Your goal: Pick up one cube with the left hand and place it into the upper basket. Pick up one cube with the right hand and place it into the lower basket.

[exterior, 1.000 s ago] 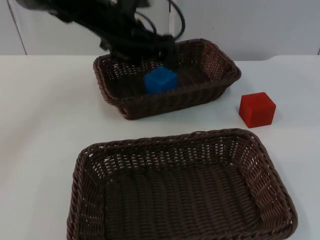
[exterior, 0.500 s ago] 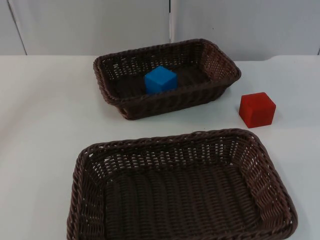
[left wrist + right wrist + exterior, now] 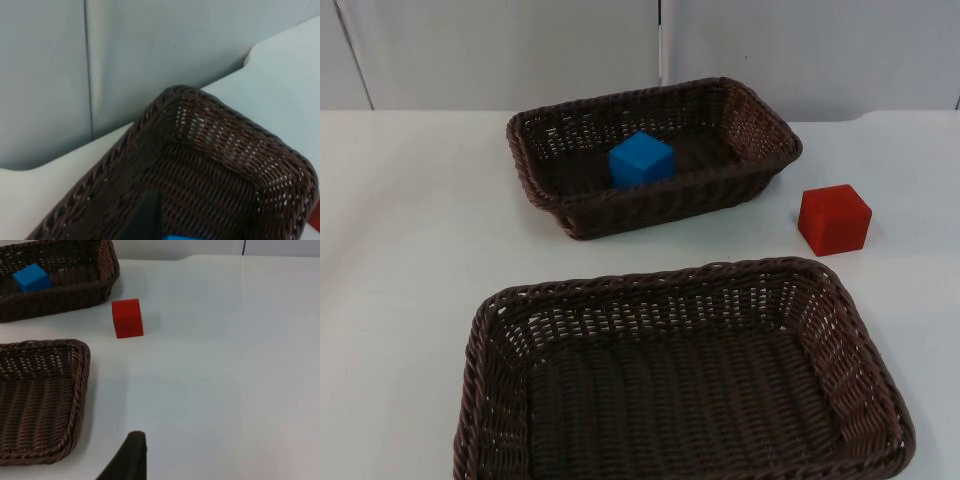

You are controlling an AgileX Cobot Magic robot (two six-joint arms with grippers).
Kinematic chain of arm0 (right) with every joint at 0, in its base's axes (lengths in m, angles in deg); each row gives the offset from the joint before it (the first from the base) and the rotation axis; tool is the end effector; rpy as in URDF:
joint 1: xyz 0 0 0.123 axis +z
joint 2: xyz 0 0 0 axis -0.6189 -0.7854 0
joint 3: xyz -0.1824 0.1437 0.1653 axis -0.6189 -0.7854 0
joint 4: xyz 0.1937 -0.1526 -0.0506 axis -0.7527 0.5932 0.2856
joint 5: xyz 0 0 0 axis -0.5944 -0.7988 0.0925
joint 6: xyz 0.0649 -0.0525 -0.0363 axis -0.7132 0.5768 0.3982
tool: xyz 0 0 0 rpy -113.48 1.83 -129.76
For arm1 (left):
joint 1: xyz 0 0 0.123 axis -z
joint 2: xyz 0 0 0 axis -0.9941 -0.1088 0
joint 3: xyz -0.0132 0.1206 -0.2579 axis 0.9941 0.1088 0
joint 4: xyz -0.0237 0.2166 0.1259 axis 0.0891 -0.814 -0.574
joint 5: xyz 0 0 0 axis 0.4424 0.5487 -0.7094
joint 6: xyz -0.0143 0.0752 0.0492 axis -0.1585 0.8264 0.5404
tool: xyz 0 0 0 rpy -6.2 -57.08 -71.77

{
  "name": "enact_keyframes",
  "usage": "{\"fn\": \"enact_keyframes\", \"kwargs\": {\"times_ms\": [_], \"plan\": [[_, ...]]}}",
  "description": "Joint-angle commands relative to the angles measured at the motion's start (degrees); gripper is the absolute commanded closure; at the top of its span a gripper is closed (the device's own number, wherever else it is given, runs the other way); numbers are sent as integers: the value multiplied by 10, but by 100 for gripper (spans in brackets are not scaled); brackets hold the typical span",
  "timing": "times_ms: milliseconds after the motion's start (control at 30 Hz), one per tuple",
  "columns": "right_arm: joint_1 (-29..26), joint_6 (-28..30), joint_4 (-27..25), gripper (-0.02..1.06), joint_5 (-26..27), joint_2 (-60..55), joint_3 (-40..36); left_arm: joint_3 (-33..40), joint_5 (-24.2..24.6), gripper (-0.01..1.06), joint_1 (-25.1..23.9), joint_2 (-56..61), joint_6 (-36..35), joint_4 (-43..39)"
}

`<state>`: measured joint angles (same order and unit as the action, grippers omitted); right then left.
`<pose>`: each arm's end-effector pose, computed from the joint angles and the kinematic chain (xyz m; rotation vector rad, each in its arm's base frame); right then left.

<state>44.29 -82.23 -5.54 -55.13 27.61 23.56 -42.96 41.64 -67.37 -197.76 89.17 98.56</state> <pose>-0.0076 -0.0008 0.2802 -0.1080 2.0479 0.0659 0.4787 -0.1764 0.2556 0.5888 2.1986 -0.5589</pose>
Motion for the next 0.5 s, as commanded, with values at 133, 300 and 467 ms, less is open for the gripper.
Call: {"fn": "enact_keyframes", "kwargs": {"times_ms": [133,300,467], "plan": [[-1,8,0,-1,2,0,-1,-2,31,13,2,10,-2,-6],[-1,8,0,-1,2,0,-1,-1,48,13,2,30,-6,-24],[-1,8,0,-1,2,0,-1,-1,61,13,2,55,-21,-41]]}}
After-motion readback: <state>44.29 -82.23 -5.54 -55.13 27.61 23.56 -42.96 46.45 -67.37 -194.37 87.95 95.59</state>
